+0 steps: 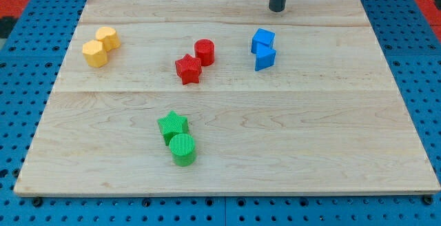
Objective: Move the yellow hexagon and the yellow heart towards the top side of the board
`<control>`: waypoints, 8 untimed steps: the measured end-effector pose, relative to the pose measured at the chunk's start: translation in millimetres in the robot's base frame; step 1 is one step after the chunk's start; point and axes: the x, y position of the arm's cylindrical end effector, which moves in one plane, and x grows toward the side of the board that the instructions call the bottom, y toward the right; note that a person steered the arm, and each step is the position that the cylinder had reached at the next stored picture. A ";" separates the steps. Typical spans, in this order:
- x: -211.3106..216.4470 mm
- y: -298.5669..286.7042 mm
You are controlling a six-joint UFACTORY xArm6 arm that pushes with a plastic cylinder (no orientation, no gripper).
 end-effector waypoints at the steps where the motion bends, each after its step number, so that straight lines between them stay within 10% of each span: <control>1: 0.0 -2.4; 8: 33.9 30.9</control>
